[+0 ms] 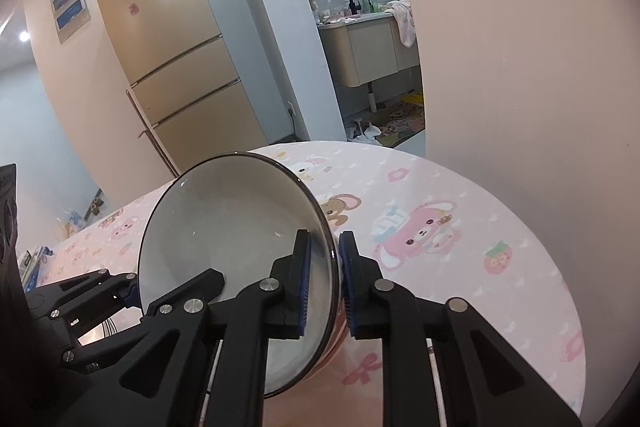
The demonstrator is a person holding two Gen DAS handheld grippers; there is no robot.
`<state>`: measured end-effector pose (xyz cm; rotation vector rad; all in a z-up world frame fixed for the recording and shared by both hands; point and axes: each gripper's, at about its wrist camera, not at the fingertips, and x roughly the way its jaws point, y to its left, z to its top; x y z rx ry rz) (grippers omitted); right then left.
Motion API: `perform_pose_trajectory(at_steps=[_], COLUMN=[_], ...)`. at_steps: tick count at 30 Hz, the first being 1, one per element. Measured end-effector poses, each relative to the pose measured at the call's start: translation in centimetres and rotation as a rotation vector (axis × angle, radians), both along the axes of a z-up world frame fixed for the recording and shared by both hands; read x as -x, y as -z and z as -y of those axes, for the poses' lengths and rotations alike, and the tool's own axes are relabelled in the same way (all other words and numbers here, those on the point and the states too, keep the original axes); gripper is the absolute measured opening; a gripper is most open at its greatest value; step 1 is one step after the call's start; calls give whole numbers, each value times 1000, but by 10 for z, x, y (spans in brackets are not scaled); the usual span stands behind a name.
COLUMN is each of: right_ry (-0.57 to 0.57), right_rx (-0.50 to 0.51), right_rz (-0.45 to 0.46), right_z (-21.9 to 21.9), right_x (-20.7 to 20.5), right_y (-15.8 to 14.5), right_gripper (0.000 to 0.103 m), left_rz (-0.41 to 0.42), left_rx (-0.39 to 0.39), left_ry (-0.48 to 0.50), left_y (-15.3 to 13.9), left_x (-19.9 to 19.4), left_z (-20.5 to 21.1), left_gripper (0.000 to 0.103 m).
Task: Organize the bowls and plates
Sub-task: 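Lower the white bowl into the nested pink bowls with both grippers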
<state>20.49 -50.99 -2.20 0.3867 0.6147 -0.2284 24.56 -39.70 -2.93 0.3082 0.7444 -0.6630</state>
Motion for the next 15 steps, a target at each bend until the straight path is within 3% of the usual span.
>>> perform_pose_trajectory(at_steps=[12,15], right_ry=[1,-9], right_rx=[-16,-70], right_rz=[7,16], right_z=[4,11], right_x=[1,1], right_y=[2,3], right_gripper=[11,11], left_rz=[-23,-49], left_rx=[50,72], left_ry=[-19,-21], left_y=[-1,-2], left_x=[-4,-8], left_z=[-6,-9], left_gripper=[22,22])
